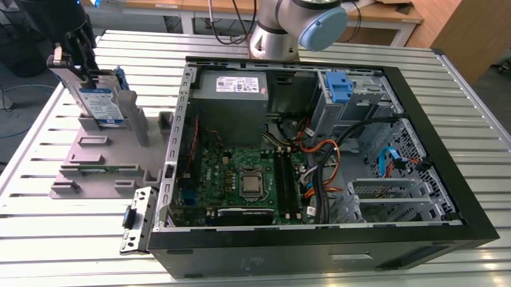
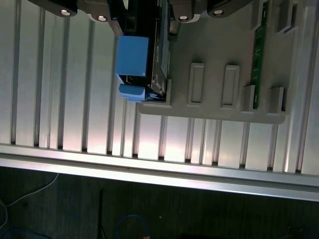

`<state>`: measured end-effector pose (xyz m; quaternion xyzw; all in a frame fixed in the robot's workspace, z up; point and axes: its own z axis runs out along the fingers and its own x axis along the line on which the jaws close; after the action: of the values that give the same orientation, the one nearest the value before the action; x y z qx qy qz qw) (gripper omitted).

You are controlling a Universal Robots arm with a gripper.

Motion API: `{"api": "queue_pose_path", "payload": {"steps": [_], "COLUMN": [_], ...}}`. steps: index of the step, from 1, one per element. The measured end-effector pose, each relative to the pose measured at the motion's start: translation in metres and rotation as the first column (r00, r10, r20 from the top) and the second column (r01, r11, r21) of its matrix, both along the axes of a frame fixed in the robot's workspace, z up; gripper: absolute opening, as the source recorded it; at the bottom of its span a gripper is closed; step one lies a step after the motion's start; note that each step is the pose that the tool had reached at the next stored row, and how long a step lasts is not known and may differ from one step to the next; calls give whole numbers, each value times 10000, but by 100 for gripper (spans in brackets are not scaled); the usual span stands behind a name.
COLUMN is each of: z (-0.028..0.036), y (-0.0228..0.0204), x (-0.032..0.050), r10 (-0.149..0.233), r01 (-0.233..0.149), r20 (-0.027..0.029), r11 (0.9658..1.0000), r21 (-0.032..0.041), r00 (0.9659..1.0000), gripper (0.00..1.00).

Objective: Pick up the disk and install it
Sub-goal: 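Pick up the disk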

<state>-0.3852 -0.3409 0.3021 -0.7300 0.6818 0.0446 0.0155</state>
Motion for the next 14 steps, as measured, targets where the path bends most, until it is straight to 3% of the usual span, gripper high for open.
{"api": "queue_pose_path", "payload": {"steps": [14], "z": [11], "y": [3], "x": [9], "r10": [0], "r01": [0], "r20": [-5], "r11": [10000], "r21": [0], "r00": [10000], "gripper": [45]}}
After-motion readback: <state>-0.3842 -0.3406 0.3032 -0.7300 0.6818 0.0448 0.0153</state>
